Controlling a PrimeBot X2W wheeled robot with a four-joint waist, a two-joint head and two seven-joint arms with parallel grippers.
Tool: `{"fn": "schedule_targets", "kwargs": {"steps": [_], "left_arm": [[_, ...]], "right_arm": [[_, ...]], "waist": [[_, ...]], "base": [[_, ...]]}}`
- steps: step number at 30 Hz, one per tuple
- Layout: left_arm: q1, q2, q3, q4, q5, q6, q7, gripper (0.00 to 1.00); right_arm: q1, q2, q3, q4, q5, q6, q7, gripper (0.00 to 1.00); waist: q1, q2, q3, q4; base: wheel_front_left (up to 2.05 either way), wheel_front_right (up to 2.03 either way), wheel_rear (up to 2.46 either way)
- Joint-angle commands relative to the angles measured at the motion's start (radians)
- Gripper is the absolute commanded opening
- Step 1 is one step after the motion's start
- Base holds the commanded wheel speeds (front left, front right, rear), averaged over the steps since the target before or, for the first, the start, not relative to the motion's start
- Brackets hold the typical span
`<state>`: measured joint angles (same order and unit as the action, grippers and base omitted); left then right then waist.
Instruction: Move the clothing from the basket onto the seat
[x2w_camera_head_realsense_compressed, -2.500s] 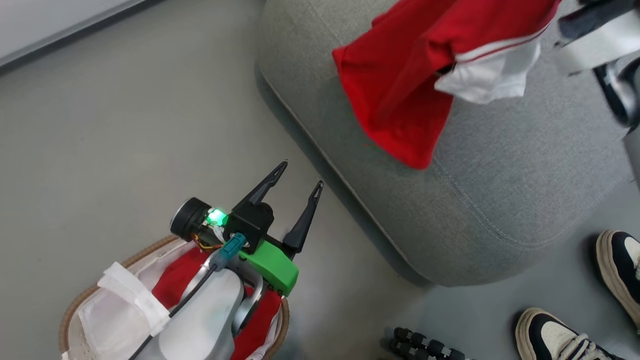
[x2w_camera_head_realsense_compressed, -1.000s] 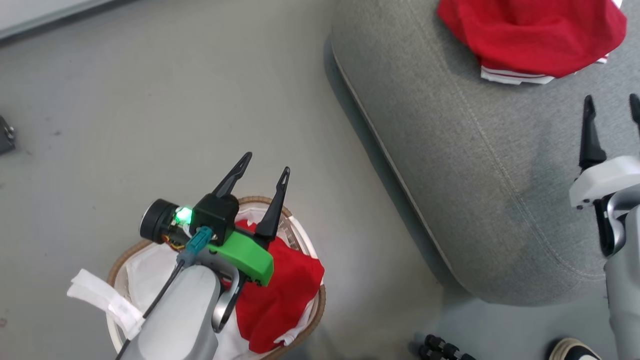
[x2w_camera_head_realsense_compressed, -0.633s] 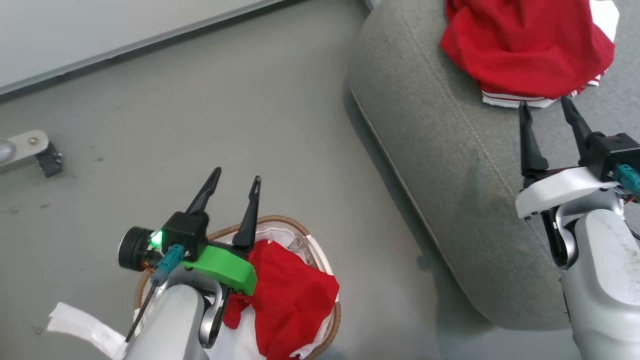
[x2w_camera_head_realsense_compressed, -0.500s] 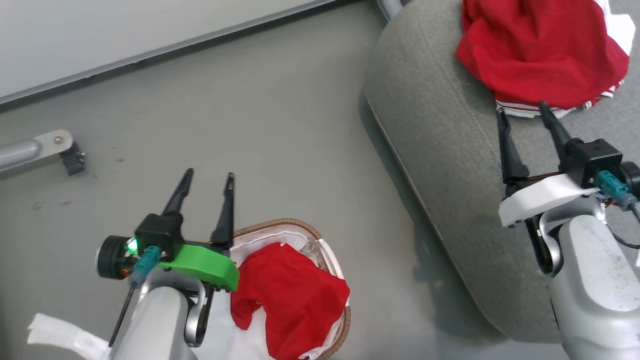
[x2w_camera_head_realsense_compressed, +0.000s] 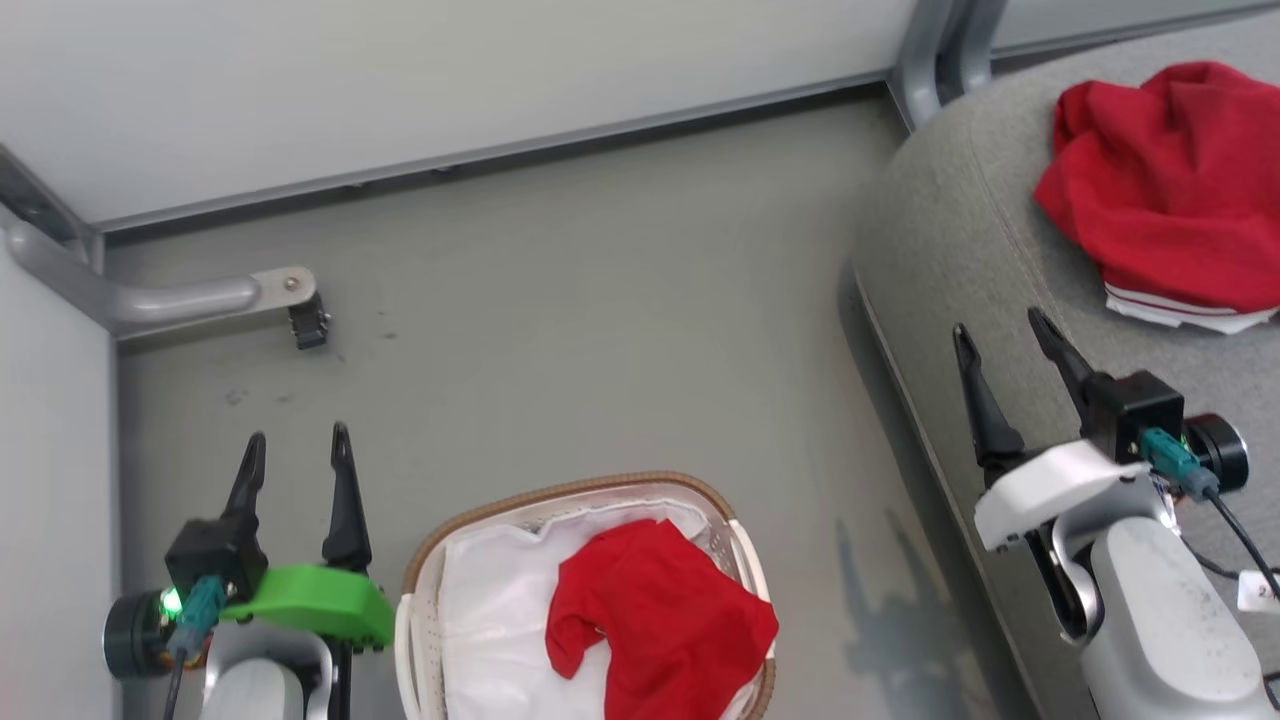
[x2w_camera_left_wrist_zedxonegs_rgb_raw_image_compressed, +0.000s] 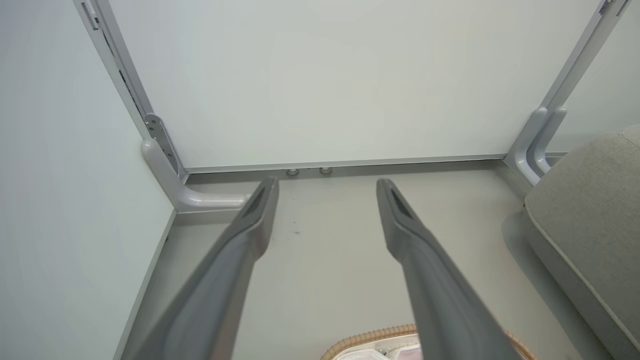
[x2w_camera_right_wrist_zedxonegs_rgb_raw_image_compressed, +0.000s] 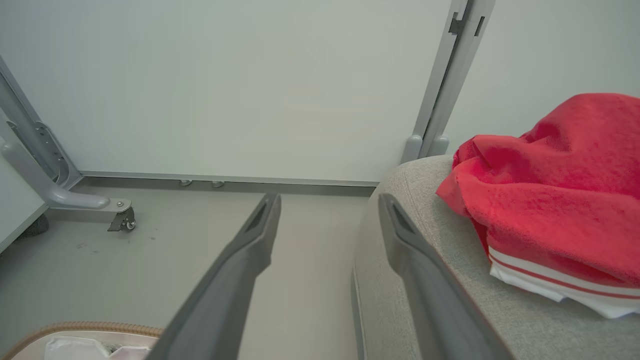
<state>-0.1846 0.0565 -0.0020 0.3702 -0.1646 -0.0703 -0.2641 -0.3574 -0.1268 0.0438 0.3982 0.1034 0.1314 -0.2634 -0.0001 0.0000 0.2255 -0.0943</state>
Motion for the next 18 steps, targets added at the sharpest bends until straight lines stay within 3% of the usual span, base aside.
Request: {"fn": "schedule_targets", "kwargs": {"steps": [1,9,18], "left_arm": [[0.038,-0.001,0.007,-0.001,0.015,-0.006,-0.001,1.00],[0.147,-0.005,0.061,-0.032,0.032,-0.016,-0.001,1.00],[0.216,-0.005,0.053,-0.069,-0.024,-0.012,-0.001,1.00]], "right_arm": [[0.032,-0.002,-0.007,0.010,0.008,-0.001,-0.002,1.00],[0.124,0.000,0.000,0.010,0.018,-0.001,-0.002,1.00],[0.188,0.023,-0.005,0.006,0.027,-0.001,-0.002,1.00]], "waist": [[0.0001,0.0000,-0.062,0.058],[0.0001,0.0000,-0.121,0.084],[0.0001,0.0000,-0.164,0.076]], "base": [[0.00,0.00,0.00],[0.00,0.00,0.00],[0.00,0.00,0.00]]}}
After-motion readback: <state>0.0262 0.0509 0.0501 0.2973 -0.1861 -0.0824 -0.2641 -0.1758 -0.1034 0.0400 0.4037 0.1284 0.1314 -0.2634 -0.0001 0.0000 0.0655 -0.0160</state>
